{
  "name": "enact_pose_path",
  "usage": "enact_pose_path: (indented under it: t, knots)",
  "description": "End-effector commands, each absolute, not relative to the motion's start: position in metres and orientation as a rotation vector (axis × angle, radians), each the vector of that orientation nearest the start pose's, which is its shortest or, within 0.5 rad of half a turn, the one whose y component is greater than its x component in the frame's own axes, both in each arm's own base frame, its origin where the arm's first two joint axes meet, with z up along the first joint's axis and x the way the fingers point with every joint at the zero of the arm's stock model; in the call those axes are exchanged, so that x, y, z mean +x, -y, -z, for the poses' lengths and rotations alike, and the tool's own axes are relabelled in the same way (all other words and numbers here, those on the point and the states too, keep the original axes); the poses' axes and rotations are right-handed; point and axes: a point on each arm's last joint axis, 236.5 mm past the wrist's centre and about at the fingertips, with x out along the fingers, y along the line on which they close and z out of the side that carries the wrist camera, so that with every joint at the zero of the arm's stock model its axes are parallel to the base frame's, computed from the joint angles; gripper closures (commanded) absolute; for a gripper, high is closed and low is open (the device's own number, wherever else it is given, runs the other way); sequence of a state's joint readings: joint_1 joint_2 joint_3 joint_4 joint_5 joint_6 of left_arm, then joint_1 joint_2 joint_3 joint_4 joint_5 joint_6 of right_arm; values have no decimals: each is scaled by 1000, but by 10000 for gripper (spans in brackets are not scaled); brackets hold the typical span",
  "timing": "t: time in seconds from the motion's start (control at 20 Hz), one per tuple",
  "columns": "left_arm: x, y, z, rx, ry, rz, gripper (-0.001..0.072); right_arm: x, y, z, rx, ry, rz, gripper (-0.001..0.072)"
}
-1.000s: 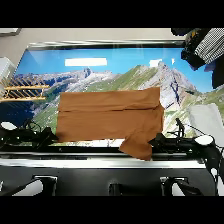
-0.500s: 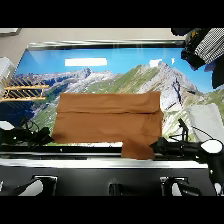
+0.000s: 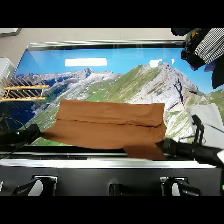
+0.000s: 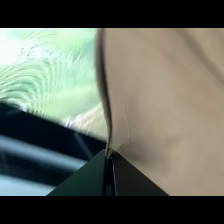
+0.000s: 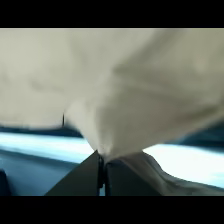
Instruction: Fold the clothes and pants, and hang the long-sleeved shirts on hangers.
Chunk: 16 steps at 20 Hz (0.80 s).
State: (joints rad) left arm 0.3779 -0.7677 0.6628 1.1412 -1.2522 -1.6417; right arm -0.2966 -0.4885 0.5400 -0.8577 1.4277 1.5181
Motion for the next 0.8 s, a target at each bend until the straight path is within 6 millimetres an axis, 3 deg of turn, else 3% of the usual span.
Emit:
enact_pose_path:
  t: [0.0, 0.2, 0.4, 0.55, 0.75]
  knots:
    - [299, -5, -14, -687, -1130, -102, 697, 266, -89, -40, 722, -1086, -344, 687]
    - [369, 4, 0, -622, -1131, -46, 697, 333, -74, -7, 679, -1122, -353, 687]
    - [432, 15, 15, -573, -1160, 6, 697, 393, -56, 3, 658, -1093, -300, 687]
    - [469, 23, 25, -548, -1171, 33, 697, 416, -46, 11, 659, -1109, -269, 686]
    - [492, 34, 53, -535, -1222, 53, 696, 427, -40, 37, 677, -1144, -244, 686]
